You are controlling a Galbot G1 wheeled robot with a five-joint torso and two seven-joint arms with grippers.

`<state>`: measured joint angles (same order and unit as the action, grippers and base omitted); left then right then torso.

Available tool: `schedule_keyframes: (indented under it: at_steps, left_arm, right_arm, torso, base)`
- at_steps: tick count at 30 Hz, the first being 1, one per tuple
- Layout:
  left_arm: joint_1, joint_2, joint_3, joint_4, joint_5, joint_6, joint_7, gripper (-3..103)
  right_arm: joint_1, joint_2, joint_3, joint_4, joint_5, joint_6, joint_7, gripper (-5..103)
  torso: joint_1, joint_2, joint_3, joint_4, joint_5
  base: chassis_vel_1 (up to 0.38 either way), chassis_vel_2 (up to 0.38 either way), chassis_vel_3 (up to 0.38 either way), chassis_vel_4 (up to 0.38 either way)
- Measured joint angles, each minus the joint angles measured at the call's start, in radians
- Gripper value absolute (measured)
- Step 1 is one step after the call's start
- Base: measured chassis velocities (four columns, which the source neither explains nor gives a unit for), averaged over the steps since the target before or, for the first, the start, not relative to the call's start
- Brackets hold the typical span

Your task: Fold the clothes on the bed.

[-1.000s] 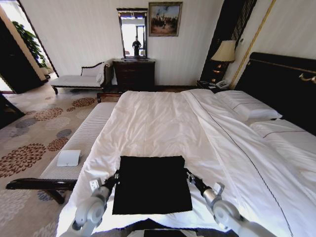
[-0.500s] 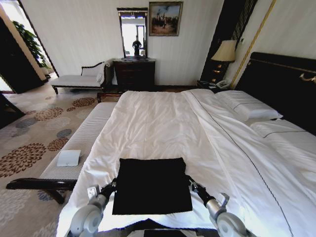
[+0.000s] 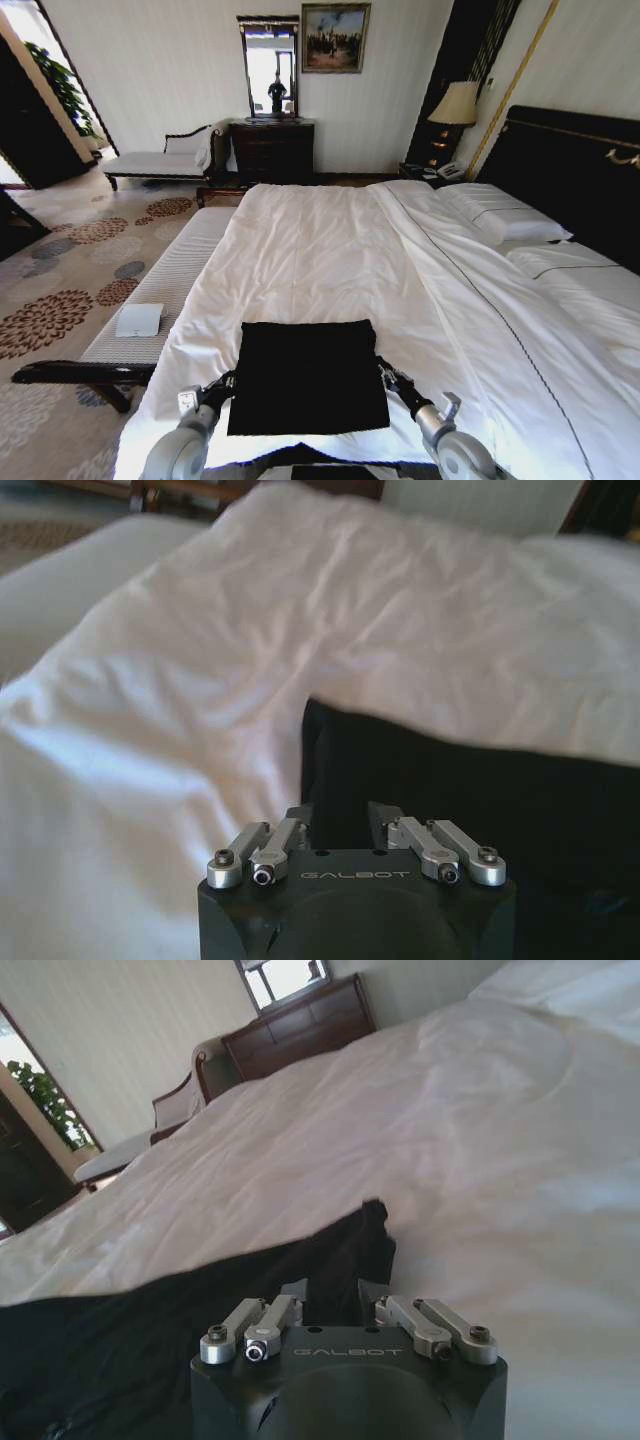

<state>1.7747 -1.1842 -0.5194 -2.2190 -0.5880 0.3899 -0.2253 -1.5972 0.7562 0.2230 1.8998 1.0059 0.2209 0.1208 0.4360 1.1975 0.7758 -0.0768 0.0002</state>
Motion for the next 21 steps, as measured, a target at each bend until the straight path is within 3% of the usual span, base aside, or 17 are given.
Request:
schedule_keyframes:
  at_steps: [1,3,5,7,10,12,15,16,18,21]
  left_arm:
    - [0.001,0.001,-0.008,-0.010,0.001,-0.014,0.016,36]
    - [-0.034,0.006,-0.035,-0.018,-0.022,-0.062,0.066,47]
    - [-0.101,0.007,-0.046,0.020,-0.058,-0.089,0.072,58]
    - [-0.132,0.006,-0.047,0.045,-0.074,-0.092,0.070,58]
    - [-0.251,-0.013,-0.039,0.166,-0.090,-0.093,0.046,74]
    - [-0.274,-0.019,-0.036,0.193,-0.083,-0.093,0.041,74]
    - [-0.381,-0.067,-0.016,0.333,-0.067,-0.094,0.029,90]
    - [-0.381,-0.067,-0.016,0.333,-0.067,-0.094,0.029,90]
    - [-0.426,-0.094,-0.001,0.403,-0.074,-0.097,0.027,98]
    - [-0.478,-0.135,0.021,0.479,-0.096,-0.108,0.036,100]
  right_arm:
    - [0.002,0.003,0.006,0.008,-0.005,0.000,0.019,32]
    - [0.025,0.019,0.022,0.030,-0.030,-0.004,0.135,43]
    - [0.057,0.034,0.024,0.034,-0.033,-0.011,0.216,54]
    - [0.071,0.040,0.024,0.033,-0.031,-0.014,0.236,54]
    - [0.135,0.064,0.012,0.002,-0.028,-0.023,0.263,71]
    - [0.149,0.071,0.007,-0.006,-0.028,-0.024,0.263,71]
    - [0.194,0.106,-0.013,-0.037,-0.028,-0.025,0.263,86]
    - [0.194,0.106,-0.013,-0.037,-0.028,-0.025,0.263,86]
    - [0.214,0.124,-0.025,-0.055,-0.028,-0.027,0.261,96]
    - [0.230,0.143,-0.035,-0.076,-0.029,-0.028,0.258,100]
  torso:
    - [0.000,0.000,0.000,0.0000,0.0000]
    - [0.000,0.000,0.000,-0.0002,-0.0001]
    - [0.000,0.000,0.000,-0.0003,-0.0002]
    - [0.000,0.000,0.000,-0.0003,-0.0003]
    - [0.000,0.000,0.000,-0.0003,-0.0003]
    - [0.000,0.000,0.000,-0.0003,-0.0004]
    - [0.000,0.000,0.000,-0.0003,-0.0004]
    - [0.000,0.000,0.000,-0.0003,-0.0004]
    - [0.000,0.000,0.000,-0.0003,-0.0002]
    - [0.000,0.000,0.000,-0.0004,-0.0002]
  base:
    - [0.000,0.000,0.000,0.000]
    - [0.000,0.000,0.000,0.000]
    - [0.000,0.000,0.000,0.000]
    - [0.000,0.000,0.000,0.000]
    - [0.000,0.000,0.000,0.000]
    - [0.000,0.000,0.000,0.000]
    - [0.000,0.000,0.000,0.000]
    - [0.000,0.000,0.000,0.000]
    - [0.000,0.000,0.000,0.000]
    - [0.000,0.000,0.000,0.000]
